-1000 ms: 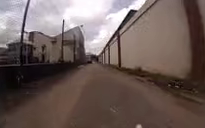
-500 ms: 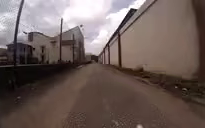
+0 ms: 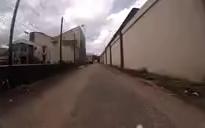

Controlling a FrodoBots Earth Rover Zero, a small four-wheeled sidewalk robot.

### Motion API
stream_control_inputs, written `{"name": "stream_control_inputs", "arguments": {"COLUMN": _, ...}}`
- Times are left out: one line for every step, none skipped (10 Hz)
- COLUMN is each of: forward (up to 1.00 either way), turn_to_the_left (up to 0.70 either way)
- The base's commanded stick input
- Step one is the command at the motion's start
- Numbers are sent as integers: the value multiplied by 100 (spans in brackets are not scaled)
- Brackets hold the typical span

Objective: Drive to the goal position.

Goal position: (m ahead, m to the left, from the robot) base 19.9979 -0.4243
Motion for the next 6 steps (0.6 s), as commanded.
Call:
{"name": "stream_control_inputs", "arguments": {"forward": 50, "turn_to_the_left": 2}}
{"name": "stream_control_inputs", "arguments": {"forward": 50, "turn_to_the_left": 2}}
{"name": "stream_control_inputs", "arguments": {"forward": 50, "turn_to_the_left": 2}}
{"name": "stream_control_inputs", "arguments": {"forward": 50, "turn_to_the_left": 2}}
{"name": "stream_control_inputs", "arguments": {"forward": 50, "turn_to_the_left": 2}}
{"name": "stream_control_inputs", "arguments": {"forward": 50, "turn_to_the_left": 2}}
